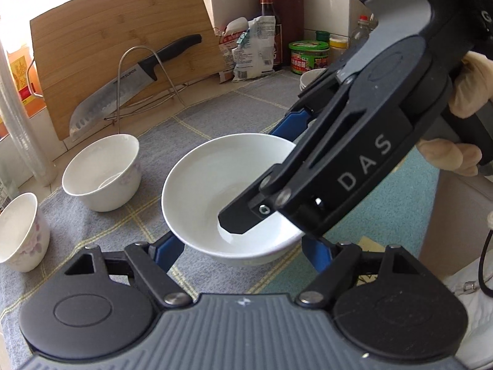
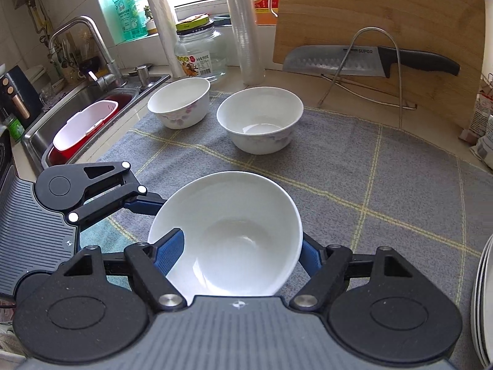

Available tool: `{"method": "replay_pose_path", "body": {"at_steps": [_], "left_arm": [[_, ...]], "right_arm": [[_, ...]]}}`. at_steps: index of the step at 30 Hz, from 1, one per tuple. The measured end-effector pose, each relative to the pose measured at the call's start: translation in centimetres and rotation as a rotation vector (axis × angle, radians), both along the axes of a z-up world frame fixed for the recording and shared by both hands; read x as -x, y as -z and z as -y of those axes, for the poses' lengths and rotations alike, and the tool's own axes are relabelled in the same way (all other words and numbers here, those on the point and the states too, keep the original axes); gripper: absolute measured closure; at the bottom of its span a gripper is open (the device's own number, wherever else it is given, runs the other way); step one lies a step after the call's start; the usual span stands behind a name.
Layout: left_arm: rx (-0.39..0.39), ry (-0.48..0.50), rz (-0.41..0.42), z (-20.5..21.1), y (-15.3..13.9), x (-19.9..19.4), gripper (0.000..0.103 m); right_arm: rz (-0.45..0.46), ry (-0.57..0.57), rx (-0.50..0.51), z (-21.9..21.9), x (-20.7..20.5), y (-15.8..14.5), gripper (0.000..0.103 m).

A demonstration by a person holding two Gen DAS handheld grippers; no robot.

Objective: Organize plates and bowls
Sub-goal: 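Lift the bowl with the right tool and carry it toward the plate stack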

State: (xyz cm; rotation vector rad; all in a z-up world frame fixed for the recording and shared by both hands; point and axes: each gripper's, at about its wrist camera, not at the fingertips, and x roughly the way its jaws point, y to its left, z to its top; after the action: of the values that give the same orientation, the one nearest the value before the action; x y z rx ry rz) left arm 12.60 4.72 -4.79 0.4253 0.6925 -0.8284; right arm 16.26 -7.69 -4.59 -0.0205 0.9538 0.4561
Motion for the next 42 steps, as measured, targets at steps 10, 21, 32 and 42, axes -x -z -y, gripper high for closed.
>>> {"method": "replay_pose_path", "body": {"at_steps": [10,21,32,42], "left_arm": [[0.002,0.086,-0.014,4.8,1.0,-1.0,0.02],[-0.034,0.069,-0.021,5.8,1.8,-2.3,0.02],[-0.047,0.055,-0.02,5.4,2.2,-2.8,0.02],[-0.041,0.042,-0.031,5.2,2.5,-2.9,0.017]], "right_arm": [[0.001,0.102,0.01,4.9,0.7,0.6,0.018],[-0.016,0.114,-0.02,6.2,-0.4,2.1,0.018],[-0.026,0.101,-0.033,6.0,-1.2,2.7,0.018],[-0.02,0.091,-0.053,5.7,-1.1,2.8,0.0]]}}
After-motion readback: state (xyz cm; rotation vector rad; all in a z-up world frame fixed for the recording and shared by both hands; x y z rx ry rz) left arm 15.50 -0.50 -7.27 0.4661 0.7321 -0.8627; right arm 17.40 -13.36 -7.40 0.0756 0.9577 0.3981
